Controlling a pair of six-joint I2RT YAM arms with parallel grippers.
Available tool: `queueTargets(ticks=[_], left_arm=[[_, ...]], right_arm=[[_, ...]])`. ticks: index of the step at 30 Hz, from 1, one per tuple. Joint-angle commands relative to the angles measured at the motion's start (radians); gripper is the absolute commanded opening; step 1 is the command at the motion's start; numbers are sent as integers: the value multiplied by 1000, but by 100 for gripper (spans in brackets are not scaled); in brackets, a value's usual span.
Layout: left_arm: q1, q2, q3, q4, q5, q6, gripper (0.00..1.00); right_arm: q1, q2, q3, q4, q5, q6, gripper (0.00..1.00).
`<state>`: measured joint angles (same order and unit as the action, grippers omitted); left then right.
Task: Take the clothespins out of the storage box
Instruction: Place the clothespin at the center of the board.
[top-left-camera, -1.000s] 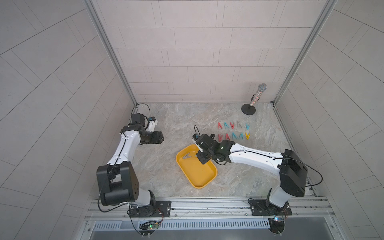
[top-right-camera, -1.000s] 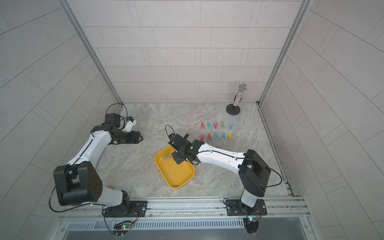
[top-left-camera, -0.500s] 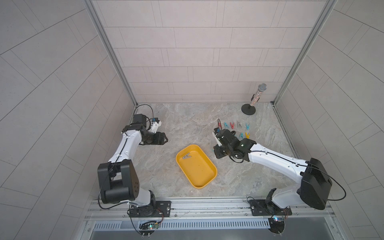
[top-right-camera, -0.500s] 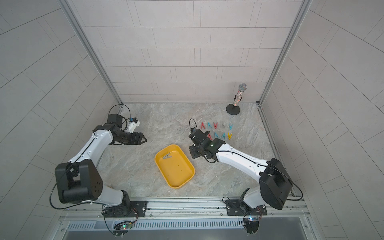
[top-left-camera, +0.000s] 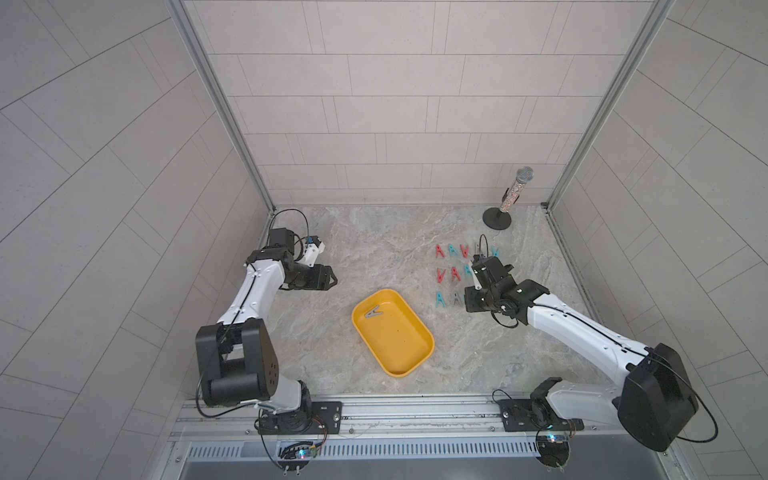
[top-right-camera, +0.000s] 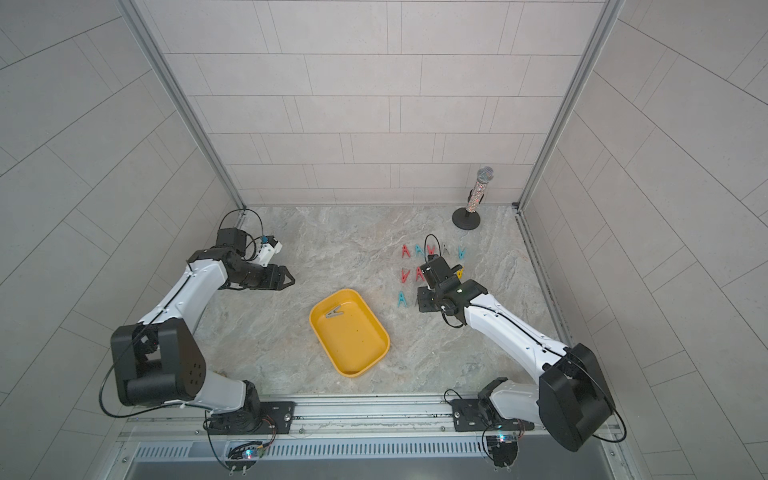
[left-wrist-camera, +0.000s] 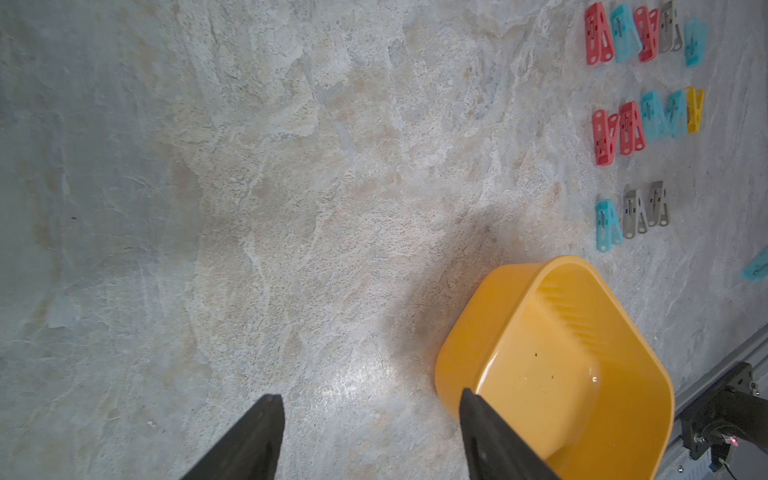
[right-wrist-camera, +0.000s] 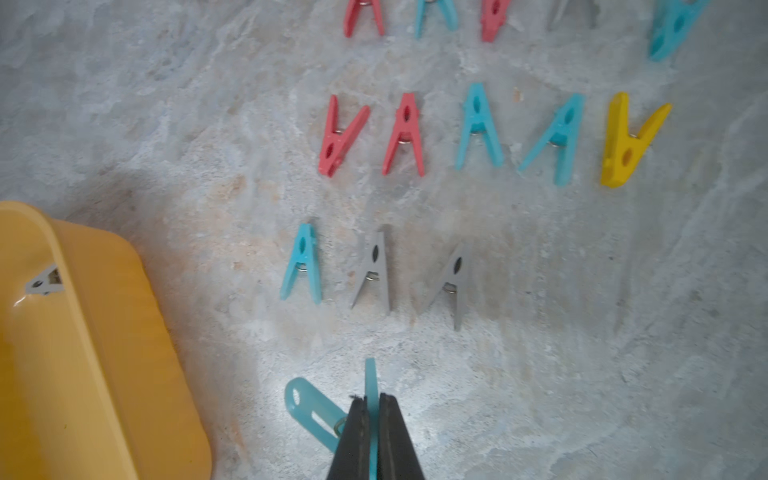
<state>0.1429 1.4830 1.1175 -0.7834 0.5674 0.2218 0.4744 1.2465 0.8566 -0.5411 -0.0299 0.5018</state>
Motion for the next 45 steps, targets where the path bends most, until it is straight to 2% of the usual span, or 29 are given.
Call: queueTargets(ticks=[1,8,15,27,41,45], left_arm=[[-5,13,6,-24,-6,16,74],[-5,13,7,-24,-14,14,74],[-5,14,10,-24,-26,10,74],[-4,8,10,-25,-35,10,74],[-5,5,9,-24,-41,10,74],[-4,6,9,-25,-42,10,74]], right_arm=[[-52,-18,-13,-56,15,-5,2],[-164,20,-18,-72,-9,-27,3],[-249,163,35,-84,-60,-55,3],[-292,351,135,-77,-55,-85,3],[-293,445,189,-50,-11,-79,7],[-294,455,193,-49,-15,-75,10]])
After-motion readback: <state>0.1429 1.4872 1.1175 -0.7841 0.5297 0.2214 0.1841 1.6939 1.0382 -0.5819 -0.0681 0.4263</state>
